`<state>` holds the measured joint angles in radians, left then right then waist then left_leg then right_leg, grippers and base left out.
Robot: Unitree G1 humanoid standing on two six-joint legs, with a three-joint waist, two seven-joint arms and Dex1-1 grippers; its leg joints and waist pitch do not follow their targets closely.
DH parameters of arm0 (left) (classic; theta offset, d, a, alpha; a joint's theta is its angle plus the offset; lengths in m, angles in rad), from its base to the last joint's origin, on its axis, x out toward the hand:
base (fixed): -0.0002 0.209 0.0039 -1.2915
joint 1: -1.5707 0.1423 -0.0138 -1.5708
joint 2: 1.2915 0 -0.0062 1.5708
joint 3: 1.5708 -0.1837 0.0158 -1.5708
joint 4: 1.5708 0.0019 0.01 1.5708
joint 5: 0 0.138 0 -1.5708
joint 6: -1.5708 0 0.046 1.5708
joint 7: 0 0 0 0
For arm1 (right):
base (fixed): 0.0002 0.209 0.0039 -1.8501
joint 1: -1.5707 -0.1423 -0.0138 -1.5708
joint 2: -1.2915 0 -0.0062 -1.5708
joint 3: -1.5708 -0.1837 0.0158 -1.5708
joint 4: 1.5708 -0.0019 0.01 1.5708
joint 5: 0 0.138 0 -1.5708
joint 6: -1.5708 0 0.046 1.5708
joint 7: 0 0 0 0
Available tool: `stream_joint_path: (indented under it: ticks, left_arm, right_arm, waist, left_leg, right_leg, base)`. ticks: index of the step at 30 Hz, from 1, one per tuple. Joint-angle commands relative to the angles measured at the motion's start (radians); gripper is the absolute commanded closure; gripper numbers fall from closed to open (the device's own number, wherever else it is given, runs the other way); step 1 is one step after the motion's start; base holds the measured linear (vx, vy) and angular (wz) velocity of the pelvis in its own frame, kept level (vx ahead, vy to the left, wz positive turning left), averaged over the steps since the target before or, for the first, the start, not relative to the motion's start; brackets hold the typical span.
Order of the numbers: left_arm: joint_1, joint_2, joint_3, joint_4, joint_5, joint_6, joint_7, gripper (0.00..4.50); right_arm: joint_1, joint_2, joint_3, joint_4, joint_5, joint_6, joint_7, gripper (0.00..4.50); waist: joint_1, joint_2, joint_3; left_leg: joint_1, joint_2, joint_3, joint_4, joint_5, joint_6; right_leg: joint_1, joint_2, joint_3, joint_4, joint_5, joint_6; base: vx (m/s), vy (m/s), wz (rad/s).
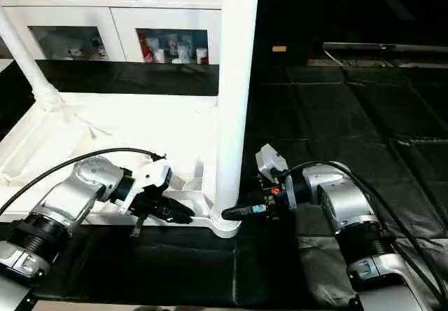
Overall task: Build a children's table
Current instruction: Rotate leg to tighten
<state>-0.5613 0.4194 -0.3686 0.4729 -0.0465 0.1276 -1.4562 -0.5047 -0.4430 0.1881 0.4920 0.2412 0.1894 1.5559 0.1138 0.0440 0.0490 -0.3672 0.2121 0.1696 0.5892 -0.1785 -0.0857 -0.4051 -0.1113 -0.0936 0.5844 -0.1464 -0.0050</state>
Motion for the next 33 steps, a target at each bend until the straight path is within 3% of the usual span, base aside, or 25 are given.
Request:
stream_joint_path:
  ticks: [1, 6, 11, 14, 17, 19, 24, 28, 31, 33]
  left_arm:
    - [-0.007, -0.005, -0.025, -0.036, -0.01, -0.017, -0.037, 4.5]
    - [-0.008, -0.004, -0.024, -0.035, -0.01, -0.015, -0.035, 4.5]
    - [-0.011, -0.02, -0.004, -0.024, -0.015, 0.009, 0.009, 4.5]
    - [-0.028, -0.049, 0.015, 0.011, 0.007, 0.025, 0.1, 4.5]
    - [-0.06, -0.117, 0.072, 0.064, -0.005, 0.092, 0.243, 4.5]
    - [-0.076, -0.147, 0.088, 0.084, -0.007, 0.125, 0.296, 4.5]
    - [-0.126, -0.225, 0.112, 0.15, 0.011, 0.179, 0.444, 4.5]
    - [-0.186, -0.3, 0.144, 0.23, 0.03, 0.201, 0.598, 4.5]
    - [-0.202, -0.323, 0.159, 0.245, 0.034, 0.209, 0.64, 4.5]
    - [-0.202, -0.326, 0.154, 0.239, 0.036, 0.21, 0.634, 4.5]
  right_arm:
    - [-0.001, 0.006, 0.013, -0.005, 0.005, -0.002, 0.002, 2.07]
    - [0.002, 0.008, 0.019, -0.005, 0.011, 0.008, 0.006, 2.45]
    - [0.014, 0.014, 0.004, -0.014, 0.024, 0.03, -0.008, 2.51]
    - [0.03, 0.039, -0.023, -0.03, 0.032, 0.06, -0.091, 2.52]
    - [0.039, 0.101, -0.038, -0.024, -0.03, 0.092, -0.314, 2.52]
    - [0.036, 0.141, -0.048, -0.017, -0.046, 0.097, -0.402, 2.52]
    - [-0.007, 0.25, -0.076, 0.029, -0.093, 0.127, -0.641, 2.55]
    - [-0.071, 0.351, -0.1, 0.086, -0.134, 0.157, -0.876, 2.57]
    - [-0.082, 0.379, -0.105, 0.088, -0.143, 0.169, -0.926, 2.57]
    - [-0.084, 0.391, -0.101, 0.096, -0.149, 0.12, -0.912, 2.57]
  waist:
    - [-0.005, -0.011, -0.073]
    - [-0.005, -0.011, -0.073]
    - [-0.006, -0.012, -0.074]
    - [-0.004, -0.013, -0.071]
    - [-0.009, -0.011, -0.065]
    - [-0.021, -0.011, -0.063]
    - [-0.048, -0.013, -0.059]
    - [-0.073, -0.016, -0.059]
    - [-0.079, -0.013, -0.061]
    - [-0.078, -0.013, -0.062]
  left_leg:
    - [0.008, 0.016, 0.008, -0.07, -0.229, 0.062]
    - [0.008, 0.016, 0.008, -0.07, -0.224, 0.062]
    - [0.008, 0.016, 0.008, -0.069, -0.221, 0.062]
    - [0.009, 0.016, 0.009, -0.07, -0.228, 0.059]
    - [0.012, 0.011, 0.008, -0.072, -0.267, 0.034]
    - [0.013, 0.005, 0.003, -0.075, -0.3, 0.012]
    - [0.011, -0.004, -0.005, -0.075, -0.344, 0.012]
    - [0.009, -0.01, -0.006, -0.072, -0.35, 0.013]
    - [0.007, -0.008, -0.009, -0.075, -0.35, 0.022]
    - [0.007, -0.006, -0.007, -0.077, -0.345, 0.03]
  right_leg:
    - [0.053, -0.03, 0.036, -0.055, -0.278, -0.234]
    - [0.053, -0.03, 0.036, -0.054, -0.278, -0.234]
    - [0.054, -0.029, 0.037, -0.053, -0.267, -0.236]
    - [0.052, -0.031, 0.037, -0.057, -0.288, -0.232]
    - [0.049, -0.03, 0.035, -0.067, -0.385, -0.197]
    - [0.048, -0.031, 0.032, -0.078, -0.474, -0.155]
    - [0.048, -0.032, 0.02, -0.097, -0.585, -0.093]
    - [0.044, -0.027, 0.011, -0.106, -0.598, -0.083]
    - [0.047, -0.028, 0.01, -0.104, -0.565, -0.088]
    - [0.046, -0.028, 0.015, -0.101, -0.53, -0.102]
  base:
    - [0.0, 0.0, 0.0]
    - [0.0, 0.0, 0.0]
    - [0.0, 0.0, 0.0]
    - [0.0, 0.0, 0.0]
    - [0.0, 0.0, 0.0]
    - [0.0, 0.0, 0.0]
    - [0.0, 0.0, 0.0]
    - [0.0, 0.0, 0.0]
    - [0.0, 0.0, 0.0]
    - [0.0, 0.0, 0.0]
